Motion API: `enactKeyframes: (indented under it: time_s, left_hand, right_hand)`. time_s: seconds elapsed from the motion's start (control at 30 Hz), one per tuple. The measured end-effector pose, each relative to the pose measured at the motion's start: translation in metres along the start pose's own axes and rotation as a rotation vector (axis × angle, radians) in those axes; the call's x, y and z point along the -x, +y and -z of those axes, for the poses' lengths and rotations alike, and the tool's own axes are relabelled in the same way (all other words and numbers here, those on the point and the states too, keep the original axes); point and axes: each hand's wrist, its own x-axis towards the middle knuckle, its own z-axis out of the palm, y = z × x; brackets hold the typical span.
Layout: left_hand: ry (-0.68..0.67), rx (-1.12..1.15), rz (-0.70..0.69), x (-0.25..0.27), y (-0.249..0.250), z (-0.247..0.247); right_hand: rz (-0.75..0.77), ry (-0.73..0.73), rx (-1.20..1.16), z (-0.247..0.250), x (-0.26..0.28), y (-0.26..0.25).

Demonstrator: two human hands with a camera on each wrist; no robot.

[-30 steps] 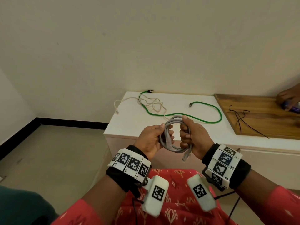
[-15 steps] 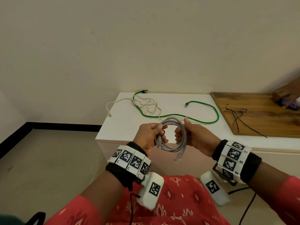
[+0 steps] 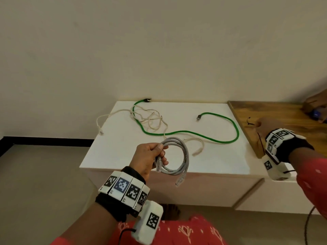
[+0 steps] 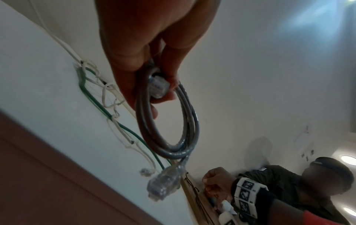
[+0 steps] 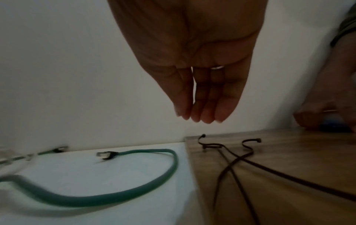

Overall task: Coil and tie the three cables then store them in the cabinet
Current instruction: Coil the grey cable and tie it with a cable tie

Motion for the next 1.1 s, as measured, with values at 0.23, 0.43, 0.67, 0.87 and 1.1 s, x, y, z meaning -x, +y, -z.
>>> enactKeyframes:
  time_s: [0.23, 0.43, 0.67, 0.87, 1.1]
  left_hand:
    - [0.020, -0.018, 0.033, -0.029, -0.011, 0.005]
    - [0.028, -0.018, 0.043, -0.044, -0.016, 0.005]
    - [0.019, -0.010, 0.036, -0.047, -0.018, 0.002]
    - [0.021, -0.006, 0.032, -0.046, -0.018, 0.001]
    - [0.021, -0.004, 0.008, -0.045, -0.012, -0.001]
  right_hand:
    - [-0.079, 0.031, 0.189, -0.029, -0.065, 0.018]
    - [-0.143, -0.049, 0.246, -0.031, -0.080, 0.005]
    - [-0.182, -0.060, 0.213, -0.049, -0.109, 0.032]
    - [-0.150, -0.094, 0.203, -0.049, -0.109, 0.032]
    - [-0.082, -0.028, 0.170, -0.024, -0.076, 0.011]
